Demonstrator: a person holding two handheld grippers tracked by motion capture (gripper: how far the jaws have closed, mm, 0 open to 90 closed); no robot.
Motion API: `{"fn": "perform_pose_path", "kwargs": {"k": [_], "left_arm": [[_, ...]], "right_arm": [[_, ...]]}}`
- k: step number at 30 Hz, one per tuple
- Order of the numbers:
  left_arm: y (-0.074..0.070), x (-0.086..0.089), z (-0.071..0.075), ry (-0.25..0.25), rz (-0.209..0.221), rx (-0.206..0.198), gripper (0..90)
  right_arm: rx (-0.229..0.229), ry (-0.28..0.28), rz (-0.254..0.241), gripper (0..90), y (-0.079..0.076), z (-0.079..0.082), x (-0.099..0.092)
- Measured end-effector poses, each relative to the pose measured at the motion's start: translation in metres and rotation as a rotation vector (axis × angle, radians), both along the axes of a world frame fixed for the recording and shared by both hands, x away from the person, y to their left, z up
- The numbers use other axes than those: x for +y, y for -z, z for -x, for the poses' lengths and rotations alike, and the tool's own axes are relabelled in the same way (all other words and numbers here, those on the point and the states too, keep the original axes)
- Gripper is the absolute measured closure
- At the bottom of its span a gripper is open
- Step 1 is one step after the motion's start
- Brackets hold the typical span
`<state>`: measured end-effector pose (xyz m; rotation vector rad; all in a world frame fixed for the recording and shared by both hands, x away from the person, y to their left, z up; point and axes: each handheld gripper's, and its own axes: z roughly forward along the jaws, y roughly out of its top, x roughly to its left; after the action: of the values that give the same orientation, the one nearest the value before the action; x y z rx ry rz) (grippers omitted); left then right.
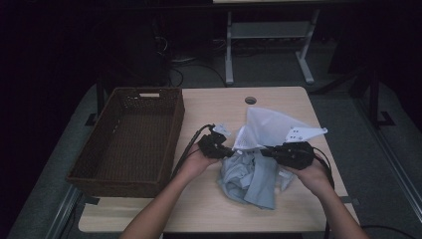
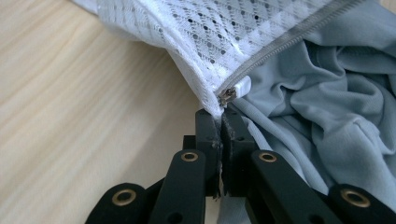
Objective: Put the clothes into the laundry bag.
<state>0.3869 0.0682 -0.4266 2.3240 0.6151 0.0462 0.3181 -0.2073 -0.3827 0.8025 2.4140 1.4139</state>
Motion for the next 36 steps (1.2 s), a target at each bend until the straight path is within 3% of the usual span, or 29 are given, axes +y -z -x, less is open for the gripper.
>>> {"fn": "perform_pose_path", "kwargs": {"k": [4, 11, 15, 20, 23, 28, 32, 36], "left_arm": [[-0.001, 0.011, 0.012, -0.022, 0.021, 0.023, 86.7], [0.0, 0.028, 0.034, -0.041, 0.053, 0.03, 86.7], [0.002, 0.03, 0.035, -0.043, 0.062, 0.034, 86.7], [0.002, 0.03, 0.034, -0.038, 0.067, 0.039, 86.8], [0.002, 0.031, 0.034, -0.042, 0.075, 0.048, 86.8], [0.003, 0.032, 0.033, -0.046, 0.08, 0.055, 87.0], [0.003, 0.033, 0.033, -0.049, 0.088, 0.063, 87.0], [0.003, 0.033, 0.032, -0.047, 0.092, 0.064, 87.1]], "right_arm": [[0.004, 0.008, 0.011, 85.9, 0.003, -0.002, 0.0], [0.036, 0.013, 0.033, 83.2, 0.012, -0.005, 0.002], [0.044, 0.024, 0.024, 67.6, 0.008, -0.001, 0.001], [0.016, 0.06, -0.006, 49.6, -0.009, 0.008, 0.001], [0.006, 0.031, -0.004, 42.4, -0.019, 0.016, 0.009], [-0.006, -0.047, -0.012, 39.6, -0.024, 0.03, 0.033], [0.017, -0.134, 0.023, 40.2, -0.01, 0.036, 0.06], [0.074, -0.175, 0.07, 40.3, 0.014, 0.035, 0.079]]}}
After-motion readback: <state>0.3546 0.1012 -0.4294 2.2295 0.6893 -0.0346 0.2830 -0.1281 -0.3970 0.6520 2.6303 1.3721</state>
